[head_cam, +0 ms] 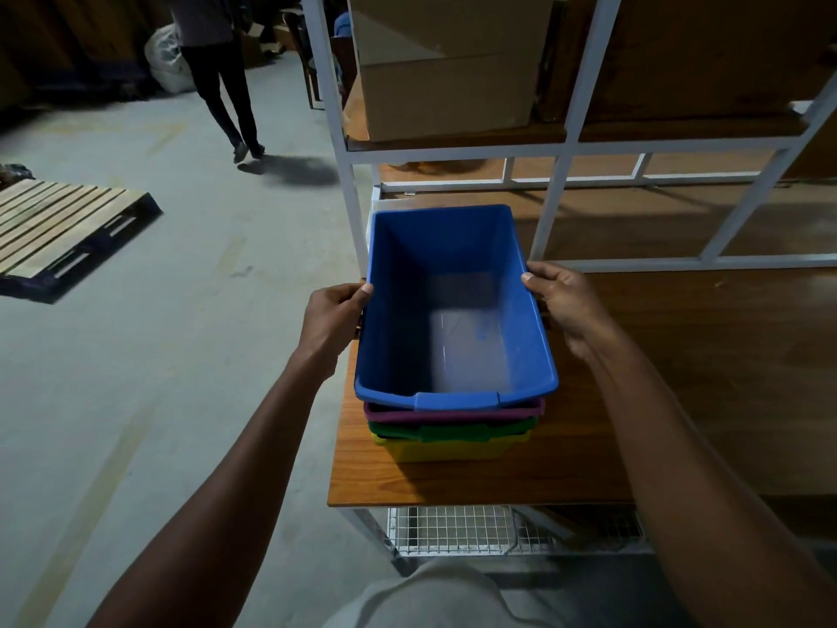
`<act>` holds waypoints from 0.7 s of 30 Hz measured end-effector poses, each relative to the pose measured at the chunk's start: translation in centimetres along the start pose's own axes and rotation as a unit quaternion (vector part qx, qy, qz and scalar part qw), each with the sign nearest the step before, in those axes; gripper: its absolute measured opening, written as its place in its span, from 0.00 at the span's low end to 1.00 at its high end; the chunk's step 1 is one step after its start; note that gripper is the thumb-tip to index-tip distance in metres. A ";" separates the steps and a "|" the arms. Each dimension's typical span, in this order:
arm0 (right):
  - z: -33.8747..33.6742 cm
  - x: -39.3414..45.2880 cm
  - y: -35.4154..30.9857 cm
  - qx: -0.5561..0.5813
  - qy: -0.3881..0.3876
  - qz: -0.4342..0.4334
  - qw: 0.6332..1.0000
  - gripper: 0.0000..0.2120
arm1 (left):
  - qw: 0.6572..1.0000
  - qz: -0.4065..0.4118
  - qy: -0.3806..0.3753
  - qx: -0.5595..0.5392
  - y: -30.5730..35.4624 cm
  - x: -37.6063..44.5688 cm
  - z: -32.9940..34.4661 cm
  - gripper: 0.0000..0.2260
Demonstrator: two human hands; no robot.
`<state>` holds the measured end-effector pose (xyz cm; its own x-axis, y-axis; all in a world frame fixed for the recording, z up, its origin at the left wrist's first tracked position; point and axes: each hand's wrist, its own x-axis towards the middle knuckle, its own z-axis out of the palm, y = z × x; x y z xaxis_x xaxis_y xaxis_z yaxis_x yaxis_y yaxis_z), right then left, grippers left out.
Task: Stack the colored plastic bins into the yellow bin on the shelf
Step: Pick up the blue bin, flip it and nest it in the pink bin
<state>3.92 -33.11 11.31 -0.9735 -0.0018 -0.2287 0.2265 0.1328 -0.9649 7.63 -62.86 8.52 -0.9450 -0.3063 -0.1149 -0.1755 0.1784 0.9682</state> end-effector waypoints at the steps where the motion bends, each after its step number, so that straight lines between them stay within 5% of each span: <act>1: 0.1 0.1 0.2 0.001 0.000 -0.001 1.000 0.12 | 1.000 -0.004 0.000 -0.005 -0.2 0.0 0.0 0.14; 21: 0.6 1.4 2.9 0.018 0.014 0.025 0.999 0.15 | 0.999 -0.016 0.006 -0.028 -2.0 -0.2 1.2 0.10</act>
<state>3.24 -33.32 8.16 -0.9613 0.0317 -0.2738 0.2756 0.0964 -0.9564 7.85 -62.05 6.39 -0.9355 -0.3225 -0.1440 -0.1897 0.1149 0.9751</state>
